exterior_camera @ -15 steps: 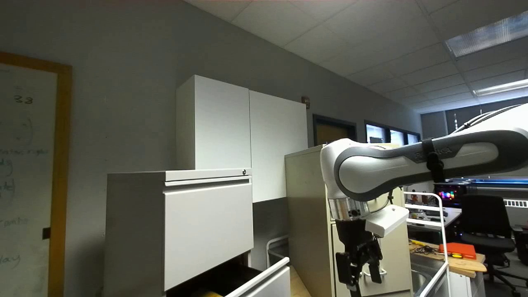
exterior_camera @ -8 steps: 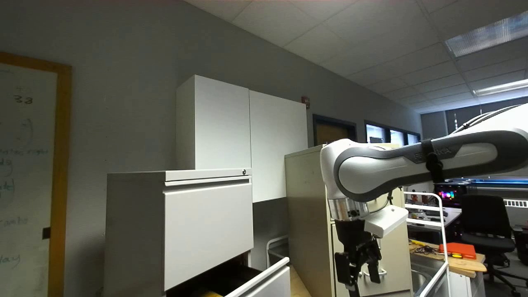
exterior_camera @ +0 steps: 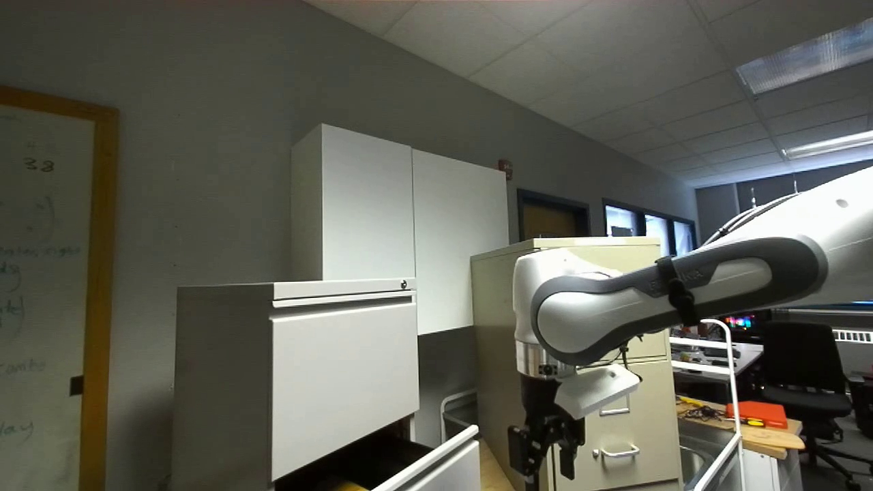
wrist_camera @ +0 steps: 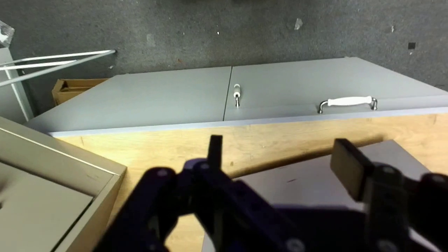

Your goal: Close the bottom drawer on the left

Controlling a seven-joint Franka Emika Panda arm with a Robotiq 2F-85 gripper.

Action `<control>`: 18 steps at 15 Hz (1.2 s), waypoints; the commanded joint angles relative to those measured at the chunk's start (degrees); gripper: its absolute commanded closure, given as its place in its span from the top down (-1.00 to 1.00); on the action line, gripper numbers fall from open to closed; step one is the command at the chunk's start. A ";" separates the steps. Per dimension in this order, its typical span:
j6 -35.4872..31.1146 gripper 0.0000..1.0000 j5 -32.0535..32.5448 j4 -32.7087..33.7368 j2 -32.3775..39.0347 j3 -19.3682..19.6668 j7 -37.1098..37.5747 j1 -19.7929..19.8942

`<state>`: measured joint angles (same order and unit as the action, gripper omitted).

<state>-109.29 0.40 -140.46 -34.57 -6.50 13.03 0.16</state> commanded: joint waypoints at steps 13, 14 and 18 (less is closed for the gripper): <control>-24.27 -1.00 -9.97 1.83 14.11 -4.30 4.65 -8.48; -25.17 -1.00 -10.83 2.79 15.53 -4.54 4.67 -9.13; -27.99 -1.00 -12.57 8.42 22.72 -5.56 5.11 -10.62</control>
<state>-135.93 -10.78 -137.99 -18.55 -11.28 18.51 -9.95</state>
